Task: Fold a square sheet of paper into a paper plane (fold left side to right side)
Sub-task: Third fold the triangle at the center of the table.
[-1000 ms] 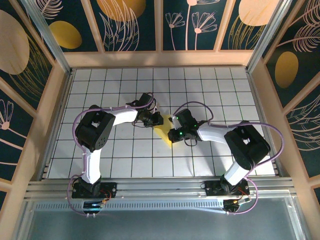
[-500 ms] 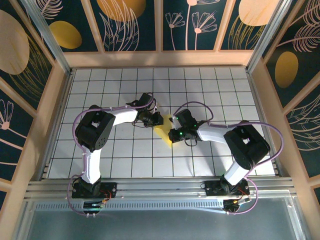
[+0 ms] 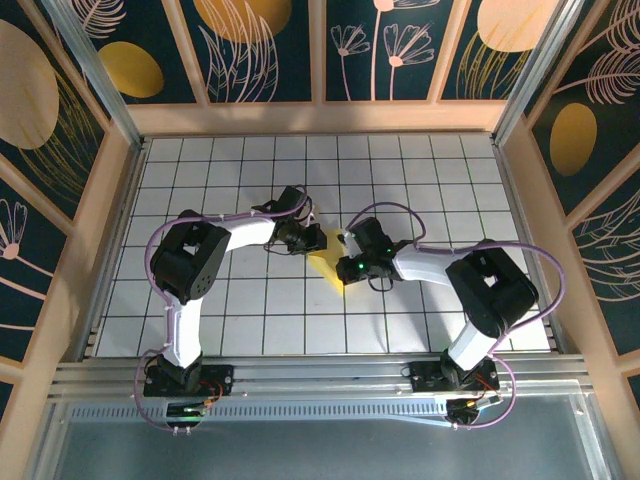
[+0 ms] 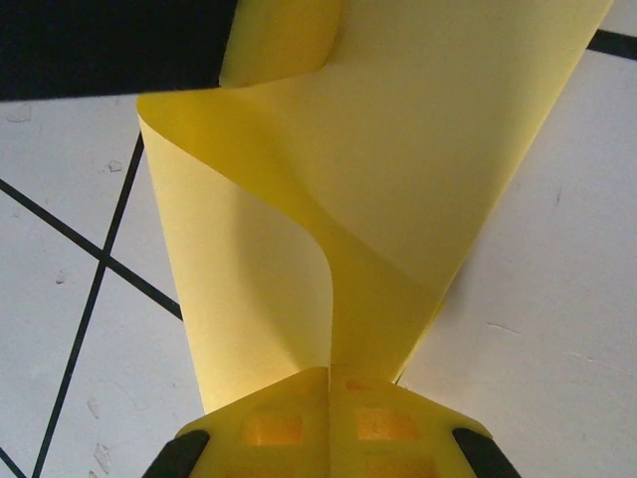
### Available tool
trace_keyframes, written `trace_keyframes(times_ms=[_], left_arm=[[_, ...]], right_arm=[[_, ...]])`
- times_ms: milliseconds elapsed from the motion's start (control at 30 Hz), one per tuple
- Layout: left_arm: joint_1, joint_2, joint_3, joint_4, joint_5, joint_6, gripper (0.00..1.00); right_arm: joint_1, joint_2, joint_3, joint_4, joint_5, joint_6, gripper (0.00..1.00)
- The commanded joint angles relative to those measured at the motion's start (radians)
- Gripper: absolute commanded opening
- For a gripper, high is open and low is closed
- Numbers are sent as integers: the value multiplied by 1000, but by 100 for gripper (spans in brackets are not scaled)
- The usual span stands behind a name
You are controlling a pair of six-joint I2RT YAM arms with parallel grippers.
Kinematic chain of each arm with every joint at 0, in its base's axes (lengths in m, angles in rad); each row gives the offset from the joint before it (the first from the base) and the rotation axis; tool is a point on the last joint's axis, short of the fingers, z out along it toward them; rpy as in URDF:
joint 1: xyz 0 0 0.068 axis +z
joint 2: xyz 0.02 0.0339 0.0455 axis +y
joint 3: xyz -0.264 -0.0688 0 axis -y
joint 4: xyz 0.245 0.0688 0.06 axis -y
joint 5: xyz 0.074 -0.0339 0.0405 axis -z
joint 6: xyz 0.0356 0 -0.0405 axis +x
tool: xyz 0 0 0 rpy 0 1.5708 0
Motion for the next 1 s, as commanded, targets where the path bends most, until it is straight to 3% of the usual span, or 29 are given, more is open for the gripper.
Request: trace_keyframes(times_ms=[0, 367, 567, 767, 967], left_arm=[[-4, 9, 7, -32, -23, 10, 15], [-4, 7, 6, -31, -23, 10, 16], [-3, -16, 33, -46, -55, 20, 23], [42, -90, 69, -35, -72, 7, 31], [82, -231, 9, -19, -96, 17, 29]], right_arm=[[-9, 18, 26, -20, 23, 6, 0], [-9, 27, 17, -27, 19, 4, 0], [-7, 54, 2, -48, 21, -1, 0], [-7, 61, -20, -61, 10, -6, 0], [-9, 62, -11, -67, 7, -8, 0]])
